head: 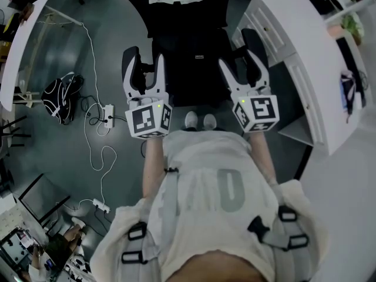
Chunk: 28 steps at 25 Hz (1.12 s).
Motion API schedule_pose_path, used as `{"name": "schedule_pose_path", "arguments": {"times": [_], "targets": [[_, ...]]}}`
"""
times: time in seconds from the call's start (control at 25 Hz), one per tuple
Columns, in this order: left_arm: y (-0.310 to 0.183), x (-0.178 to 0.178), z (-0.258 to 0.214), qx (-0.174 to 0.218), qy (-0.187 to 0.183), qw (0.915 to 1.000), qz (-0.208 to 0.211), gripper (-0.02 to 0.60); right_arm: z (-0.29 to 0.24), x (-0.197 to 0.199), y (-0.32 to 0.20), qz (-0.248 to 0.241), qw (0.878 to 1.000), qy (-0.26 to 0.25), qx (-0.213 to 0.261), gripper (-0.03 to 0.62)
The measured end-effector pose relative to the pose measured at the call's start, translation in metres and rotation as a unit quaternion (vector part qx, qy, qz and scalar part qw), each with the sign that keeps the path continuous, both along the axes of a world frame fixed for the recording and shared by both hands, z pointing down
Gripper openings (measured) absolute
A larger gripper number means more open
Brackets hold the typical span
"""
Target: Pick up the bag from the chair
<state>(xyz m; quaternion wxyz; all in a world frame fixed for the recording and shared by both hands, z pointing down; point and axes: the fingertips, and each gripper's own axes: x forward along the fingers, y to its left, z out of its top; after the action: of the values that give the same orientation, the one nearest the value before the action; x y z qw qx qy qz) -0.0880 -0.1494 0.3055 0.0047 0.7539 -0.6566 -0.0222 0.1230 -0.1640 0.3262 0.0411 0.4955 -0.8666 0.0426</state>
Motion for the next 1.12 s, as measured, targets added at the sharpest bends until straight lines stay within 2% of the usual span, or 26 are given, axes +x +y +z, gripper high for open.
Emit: {"name": "schedule_pose_path", "arguments": {"times": [0.24, 0.44, 0.64, 0.84, 1.12], "targets": [[-0.004, -0.009, 0.008, -0.013, -0.016, 0.9997, -0.01, 0.216, 0.006, -0.006, -0.009, -0.007, 1.0, 0.002, -0.007, 0.275], [-0.028, -0.021, 0.021, -0.023, 0.001, 0.9995, -0.022, 0.216, 0.012, -0.008, -0.038, 0.0, 1.0, 0.017, -0.01, 0.275], [-0.064, -0.025, 0.047, -0.02, -0.004, 0.9996, -0.022, 0.216, 0.042, -0.011, -0.075, 0.001, 1.0, 0.01, -0.012, 0.275], [-0.101, -0.029, 0.098, -0.017, -0.005, 0.9994, -0.031, 0.216, 0.092, -0.003, -0.115, 0.012, 1.0, 0.011, -0.013, 0.275], [-0.116, -0.038, 0.198, -0.05, -0.013, 0.9981, -0.034, 0.216, 0.192, -0.007, -0.132, 0.01, 0.999, 0.019, -0.041, 0.275]]}}
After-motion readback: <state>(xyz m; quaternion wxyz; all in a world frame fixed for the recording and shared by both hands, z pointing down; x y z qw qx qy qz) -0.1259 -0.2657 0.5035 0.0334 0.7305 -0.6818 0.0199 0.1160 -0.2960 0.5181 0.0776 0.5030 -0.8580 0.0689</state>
